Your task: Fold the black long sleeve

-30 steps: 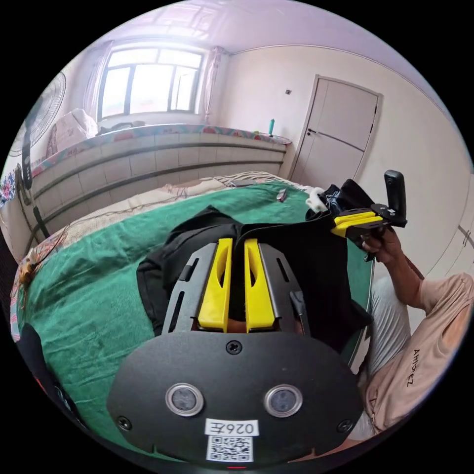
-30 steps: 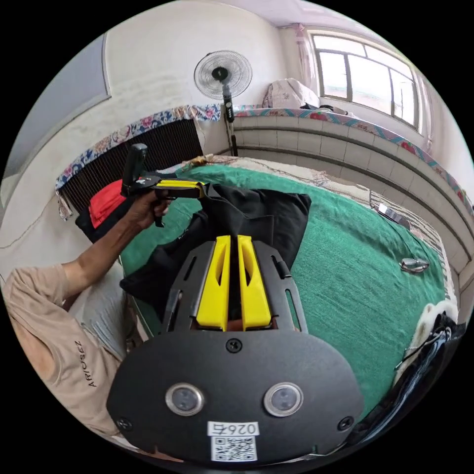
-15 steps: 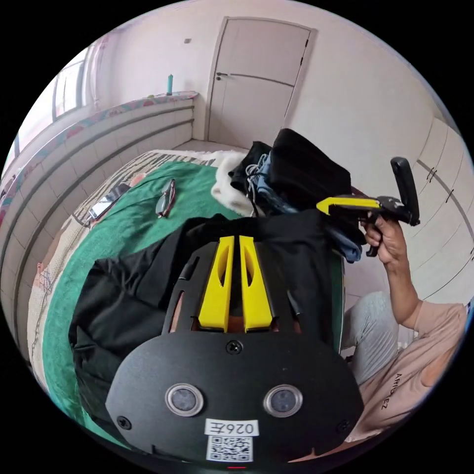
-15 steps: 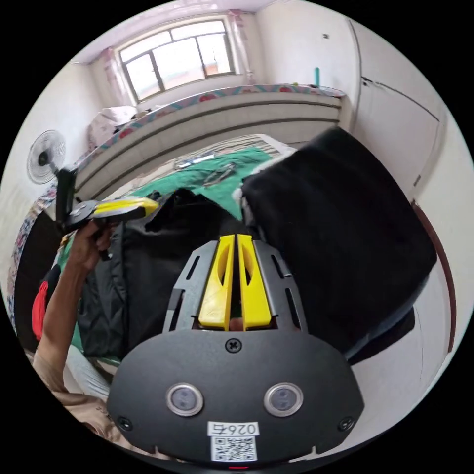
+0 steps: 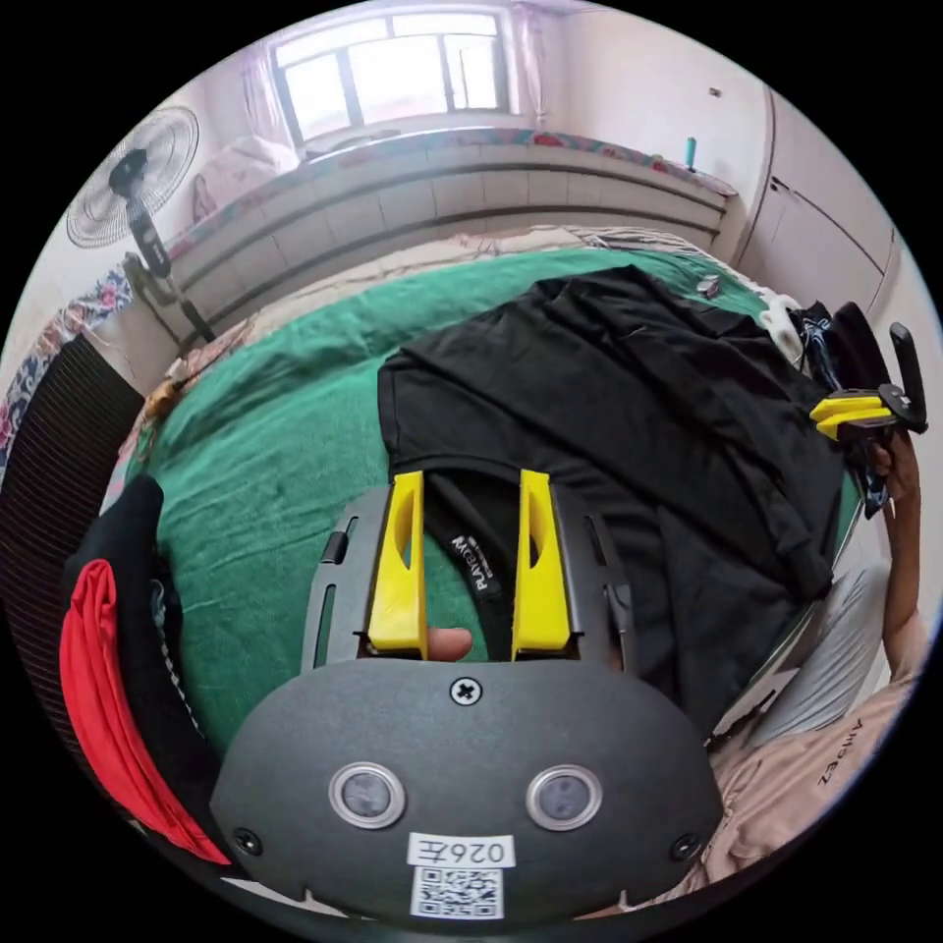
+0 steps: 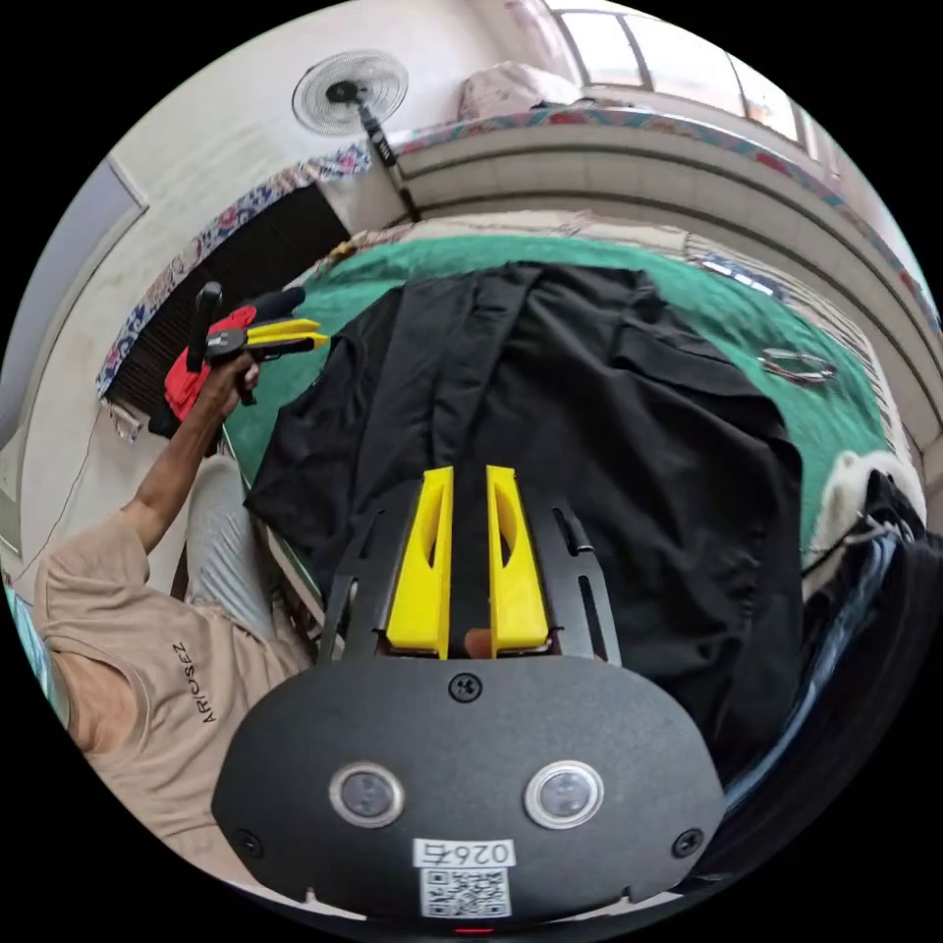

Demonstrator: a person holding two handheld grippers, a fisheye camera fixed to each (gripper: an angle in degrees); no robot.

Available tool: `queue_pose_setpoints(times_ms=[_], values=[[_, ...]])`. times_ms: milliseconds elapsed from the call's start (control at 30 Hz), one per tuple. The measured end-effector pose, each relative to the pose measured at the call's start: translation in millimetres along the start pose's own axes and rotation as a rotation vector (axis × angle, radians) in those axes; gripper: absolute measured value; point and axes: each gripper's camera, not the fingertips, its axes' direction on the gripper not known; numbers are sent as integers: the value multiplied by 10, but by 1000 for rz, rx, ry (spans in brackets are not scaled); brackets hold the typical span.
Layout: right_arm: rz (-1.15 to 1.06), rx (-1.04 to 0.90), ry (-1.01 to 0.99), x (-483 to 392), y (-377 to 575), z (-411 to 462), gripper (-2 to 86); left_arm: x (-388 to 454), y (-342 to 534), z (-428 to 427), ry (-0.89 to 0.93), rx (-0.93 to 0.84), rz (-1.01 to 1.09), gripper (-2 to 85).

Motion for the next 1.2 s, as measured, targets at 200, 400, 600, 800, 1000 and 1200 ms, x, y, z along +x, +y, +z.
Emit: queue_pose_setpoints(times_ms=[200, 400, 600, 800, 1000, 1200], values=[[-24, -215, -50, -236, -551, 694, 75, -69, -60, 272, -77, -125, -17, 163], [-71, -338, -3, -382, -888, 1030, -3, 45, -271, 161, -164, -123, 227, 31], [-144, -320, -118, -632, -1132, 1155, -13, -1260, -397, 76, 240, -61, -137, 3], [-135, -294, -64, -535, -1214, 1014, 13, -1501, -154, -526, 193, 161, -126, -2], [43, -15, -180, -175, -1242, 848, 43, -524, -631, -425, 410, -21, 231, 111], [24, 6, -155, -307, -1244, 993, 62, -60, -951, 95, 281, -276, 315, 142]])
